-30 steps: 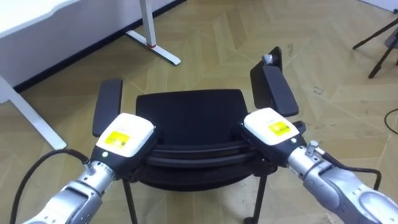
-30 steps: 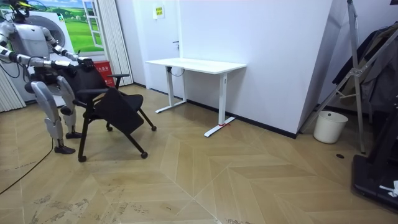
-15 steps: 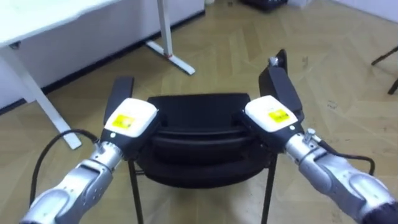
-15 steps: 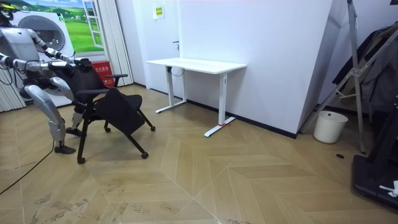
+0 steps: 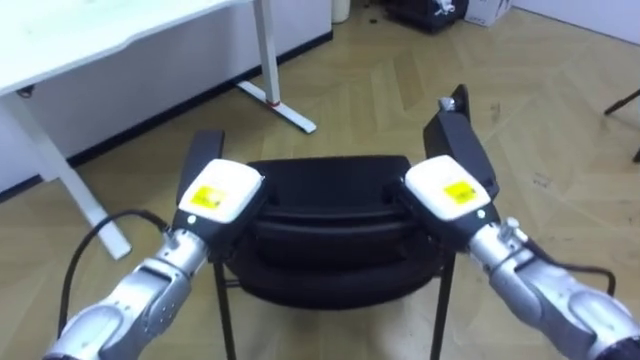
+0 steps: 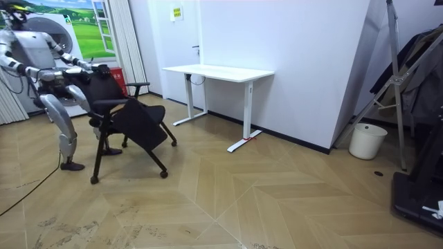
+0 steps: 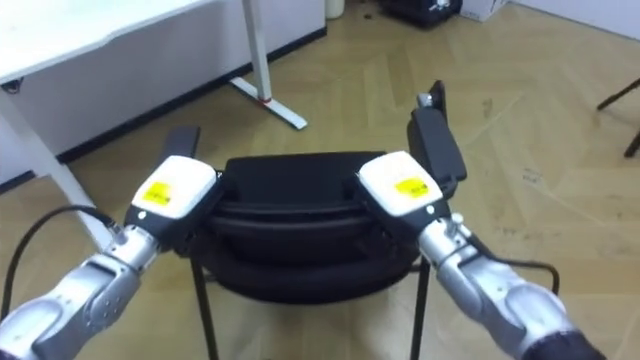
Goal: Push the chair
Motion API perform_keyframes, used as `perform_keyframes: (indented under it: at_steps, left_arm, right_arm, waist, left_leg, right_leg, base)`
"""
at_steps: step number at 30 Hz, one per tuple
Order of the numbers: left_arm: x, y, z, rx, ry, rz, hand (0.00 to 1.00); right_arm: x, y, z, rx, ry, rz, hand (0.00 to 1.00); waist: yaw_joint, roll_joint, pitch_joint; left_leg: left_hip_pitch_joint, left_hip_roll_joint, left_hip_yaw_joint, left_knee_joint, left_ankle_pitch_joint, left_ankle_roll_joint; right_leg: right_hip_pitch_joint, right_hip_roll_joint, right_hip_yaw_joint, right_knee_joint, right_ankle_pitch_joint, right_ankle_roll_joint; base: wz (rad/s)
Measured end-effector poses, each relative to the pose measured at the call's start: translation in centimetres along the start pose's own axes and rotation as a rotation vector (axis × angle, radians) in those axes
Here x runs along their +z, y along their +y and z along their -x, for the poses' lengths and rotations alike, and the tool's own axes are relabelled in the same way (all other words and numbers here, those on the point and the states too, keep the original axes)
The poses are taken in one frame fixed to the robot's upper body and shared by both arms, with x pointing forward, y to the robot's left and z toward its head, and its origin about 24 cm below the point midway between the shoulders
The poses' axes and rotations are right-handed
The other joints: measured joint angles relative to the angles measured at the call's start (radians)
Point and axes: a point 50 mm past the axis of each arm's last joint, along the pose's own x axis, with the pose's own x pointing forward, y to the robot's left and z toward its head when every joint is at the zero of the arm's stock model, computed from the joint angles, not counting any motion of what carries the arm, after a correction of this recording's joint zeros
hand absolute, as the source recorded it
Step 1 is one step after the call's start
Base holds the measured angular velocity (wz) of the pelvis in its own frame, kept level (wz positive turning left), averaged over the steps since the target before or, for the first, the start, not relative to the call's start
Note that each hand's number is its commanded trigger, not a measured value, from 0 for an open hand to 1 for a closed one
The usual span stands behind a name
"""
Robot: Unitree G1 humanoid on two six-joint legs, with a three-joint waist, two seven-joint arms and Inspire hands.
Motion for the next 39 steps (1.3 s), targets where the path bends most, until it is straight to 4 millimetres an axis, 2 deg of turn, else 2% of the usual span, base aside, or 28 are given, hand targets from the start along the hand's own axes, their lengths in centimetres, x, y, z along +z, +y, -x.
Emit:
perform_keyframes:
  at_steps: [1,2,3,5,6,7,8,9,10,12,13,15,17,19,20,21,23,25,27,28,29,31,32,33,34,35,36,39]
  left_arm:
    - [-0.5,1.0,-0.2,0.029,-0.013,-0.029,1.00]
    - [-0.6,1.5,-0.6,0.041,-0.020,-0.040,1.00]
    - [-0.9,2.2,-1.5,0.057,-0.018,-0.051,1.00]
    - [-1.0,2.8,-2.4,0.072,-0.021,-0.062,1.00]
    - [-1.2,3.5,-2.9,0.094,-0.020,-0.072,1.00]
    - [-1.6,3.9,-3.3,0.110,-0.013,-0.078,1.00]
    - [-1.7,4.2,-3.5,0.122,-0.014,-0.081,1.00]
    - [-2.0,4.6,-3.9,0.145,-0.010,-0.083,1.00]
    - [-2.3,5.1,-4.1,0.173,0.005,-0.086,1.00]
    - [-3.0,5.7,-4.1,0.206,0.021,-0.102,1.00]
    - [-3.2,5.6,-4.0,0.209,0.031,-0.107,1.00]
    - [-3.3,5.8,-4.1,0.228,0.039,-0.118,1.00]
    - [-3.4,5.5,-3.9,0.221,0.041,-0.132,1.00]
    - [-3.5,5.3,-3.6,0.205,0.044,-0.147,1.00]
    - [-3.5,5.2,-3.6,0.204,0.043,-0.146,1.00]
    - [-3.4,5.2,-3.6,0.208,0.042,-0.144,1.00]
    - [-3.3,5.3,-3.9,0.222,0.050,-0.140,1.00]
    - [-3.1,5.3,-4.0,0.241,0.061,-0.134,1.00]
    - [-2.9,5.0,-4.1,0.265,0.071,-0.121,1.00]
    - [-2.8,4.6,-3.8,0.268,0.081,-0.109,1.00]
    - [-2.8,4.4,-3.7,0.266,0.086,-0.106,1.00]
    - [-2.6,3.5,-3.5,0.255,0.103,-0.090,1.00]
    - [-2.6,3.5,-3.5,0.258,0.105,-0.089,1.00]
    - [-2.5,3.4,-3.5,0.265,0.108,-0.086,1.00]
    - [-2.5,3.4,-3.5,0.270,0.111,-0.087,1.00]
    - [-2.5,3.3,-3.5,0.271,0.115,-0.080,1.00]
    - [-2.4,3.2,-3.6,0.274,0.119,-0.071,1.00]
    - [-2.3,3.3,-3.6,0.301,0.124,-0.064,1.00]
  right_arm:
    - [0.1,-0.6,-0.6,-0.036,-0.007,0.000,1.00]
    - [0.1,-0.8,-0.8,-0.046,-0.006,-0.001,1.00]
    - [-0.2,-1.3,-1.3,-0.059,0.001,0.007,1.00]
    - [-0.5,-1.8,-1.9,-0.076,0.012,0.015,1.00]
    - [-0.8,-2.4,-2.5,-0.101,0.013,0.026,1.00]
    - [-0.8,-2.9,-3.2,-0.122,0.013,0.038,1.00]
    - [-0.9,-3.2,-3.5,-0.133,0.013,0.046,1.00]
    - [-0.8,-3.8,-4.2,-0.156,0.007,0.064,1.00]
    - [-0.6,-4.5,-5.0,-0.182,0.003,0.079,1.00]
    - [-0.3,-5.3,-6.0,-0.210,-0.009,0.101,1.00]
    - [0.0,-5.3,-6.3,-0.216,-0.006,0.096,1.00]
    - [0.3,-5.0,-6.4,-0.217,-0.001,0.087,1.00]
    - [0.4,-4.4,-6.2,-0.206,0.006,0.069,1.00]
    - [0.6,-3.6,-6.0,-0.193,0.013,0.048,1.00]
    - [0.7,-3.4,-5.9,-0.189,0.010,0.042,1.00]
    - [0.7,-3.5,-6.0,-0.192,0.009,0.043,1.00]
    - [0.4,-4.1,-6.2,-0.201,0.008,0.060,1.00]
    - [0.2,-4.7,-6.3,-0.206,0.004,0.082,1.00]
    - [0.0,-5.3,-6.4,-0.214,-0.005,0.107,1.00]
    - [-0.1,-5.7,-6.5,-0.215,-0.010,0.122,1.00]
    - [-0.1,-5.7,-6.6,-0.211,-0.009,0.124,1.00]
    - [-0.1,-5.2,-6.4,-0.182,-0.008,0.129,1.00]
    - [-0.1,-5.2,-6.3,-0.180,-0.009,0.130,1.00]
    - [-0.1,-5.3,-6.4,-0.182,-0.011,0.134,1.00]
    - [-0.1,-5.4,-6.4,-0.185,-0.013,0.136,1.00]
    - [-0.2,-5.6,-6.5,-0.184,-0.012,0.143,1.00]
    - [-0.3,-5.8,-6.5,-0.181,-0.013,0.149,1.00]
    - [-0.2,-6.3,-6.8,-0.190,-0.026,0.163,1.00]
  waist:
    - [0.011,-0.037,0.0246]
    - [0.010,-0.051,0.0282]
    - [0.011,-0.053,0.0330]
    - [0.012,-0.044,0.0332]
    - [0.022,-0.037,0.0382]
    - [0.035,-0.028,0.0506]
    - [0.041,-0.023,0.0548]
    - [0.049,-0.008,0.0649]
    - [0.050,0.014,0.0784]
    - [0.065,0.027,0.0832]
    - [0.070,0.018,0.0793]
    - [0.070,0.014,0.0781]
    - [0.063,0.002,0.0780]
    - [0.058,-0.019,0.0701]
    - [0.045,-0.026,0.0633]
    - [0.043,-0.028,0.0608]
    - [0.043,-0.020,0.0610]
    - [0.041,-0.020,0.0577]
    - [0.047,-0.018,0.0561]
    - [0.049,-0.009,0.0588]
    - [0.054,-0.007,0.0600]
    - [0.057,0.009,0.0602]
    - [0.053,0.003,0.0616]
    - [0.051,-0.009,0.0663]
    - [0.056,-0.010,0.0685]
    - [0.072,-0.008,0.0693]
    - [0.076,-0.004,0.0691]
    - [0.083,-0.007,0.0738]
  left_leg:
    - [-0.004,-0.030,0.029,0.077,-0.060,0.036]
    - [-0.009,-0.045,0.031,0.120,-0.090,0.044]
    - [-0.027,-0.048,0.034,0.195,-0.145,0.056]
    - [-0.051,-0.049,0.033,0.271,-0.207,0.060]
    - [-0.063,-0.050,0.033,0.293,-0.224,0.072]
    - [-0.064,-0.049,0.032,0.298,-0.235,0.078]
    - [-0.065,-0.050,0.028,0.298,-0.237,0.081]
    - [-0.073,-0.057,0.004,0.298,-0.240,0.085]
    - [-0.082,-0.062,-0.031,0.296,-0.240,0.086]
    - [-0.095,-0.071,-0.079,0.290,-0.239,0.084]
    - [-0.094,-0.084,-0.102,0.277,-0.237,0.079]
    - [-0.081,-0.089,-0.140,0.274,-0.241,0.065]
    - [-0.056,-0.094,-0.175,0.274,-0.257,0.046]
    - [-0.039,-0.100,-0.199,0.281,-0.280,0.023]
    - [-0.039,-0.098,-0.219,0.302,-0.300,0.008]
    - [-0.039,-0.090,-0.226,0.318,-0.317,-0.009]
    - [-0.039,-0.077,-0.238,0.326,-0.332,-0.035]
    - [-0.035,-0.074,-0.264,0.304,-0.332,-0.057]
    - [-0.014,-0.061,-0.273,0.270,-0.321,-0.093]
    - [-0.013,-0.030,-0.239,0.329,-0.321,-0.089]
    - [-0.012,-0.015,-0.216,0.395,-0.317,-0.086]
    - [-0.022,0.039,-0.145,0.533,-0.268,-0.076]
    - [-0.036,0.042,-0.136,0.565,-0.241,-0.072]
    - [-0.073,0.042,-0.139,0.635,-0.178,-0.069]
    - [-0.090,0.042,-0.143,0.667,-0.142,-0.070]
    - [-0.118,0.040,-0.157,0.718,-0.082,-0.075]
    - [-0.135,0.039,-0.167,0.740,-0.062,-0.082]
    - [-0.185,0.035,-0.146,0.707,-0.094,-0.062]
  right_leg:
    - [-0.011,-0.078,-0.018,0.129,-0.010,0.033]
    - [-0.017,-0.110,-0.029,0.200,-0.016,0.038]
    - [-0.049,-0.149,-0.056,0.299,-0.004,0.039]
    - [-0.100,-0.185,-0.069,0.407,0.036,0.042]
    - [-0.144,-0.187,-0.063,0.458,0.071,0.044]
    - [-0.184,-0.188,-0.046,0.501,0.123,0.044]
    - [-0.205,-0.184,-0.037,0.518,0.146,0.043]
    - [-0.248,-0.180,-0.039,0.536,0.165,0.036]
    - [-0.294,-0.161,-0.049,0.526,0.145,0.037]
    - [-0.374,-0.136,-0.072,0.472,0.129,0.041]
    - [-0.410,-0.133,-0.082,0.402,0.129,0.041]
    - [-0.435,-0.112,-0.097,0.274,0.138,0.036]
    - [-0.446,-0.085,-0.098,0.157,0.175,0.023]
    - [-0.449,-0.069,-0.077,0.060,0.233,0.010]
    - [-0.440,-0.058,-0.077,0.073,0.257,-0.003]
    - [-0.434,-0.058,-0.093,0.098,0.251,-0.023]
    - [-0.428,-0.065,-0.133,0.114,0.254,-0.055]
    - [-0.425,-0.064,-0.160,0.114,0.242,-0.078]
    - [-0.416,-0.060,-0.188,0.110,0.217,-0.107]
    - [-0.407,-0.062,-0.207,0.125,0.194,-0.122]
    - [-0.400,-0.062,-0.208,0.143,0.177,-0.129]
    - [-0.354,-0.056,-0.225,0.195,0.107,-0.129]
    - [-0.349,-0.058,-0.224,0.208,0.091,-0.130]
    - [-0.345,-0.063,-0.226,0.232,0.065,-0.137]
    - [-0.343,-0.065,-0.226,0.244,0.052,-0.142]
    - [-0.339,-0.067,-0.230,0.264,0.032,-0.151]
    - [-0.326,-0.074,-0.250,0.273,0.018,-0.161]
    - [-0.314,-0.081,-0.266,0.289,-0.006,-0.186]
  base:
    - [-0.50]
    - [-0.25]
    - [0.00]
    - [-0.13]
    - [-0.43]
    - [-0.49]
    - [-0.52]
    - [-0.51]
    - [-0.50]
    - [-0.35]
    - [-0.11]
    - [0.21]
    - [0.46]
    - [0.56]
    - [0.60]
    - [0.57]
    - [0.30]
    - [0.28]
    - [0.21]
    - [0.12]
    - [0.11]
    - [0.32]
    - [0.47]
    - [0.23]
    - [0.08]
    - [0.00]
    - [0.15]
    - [0.12]
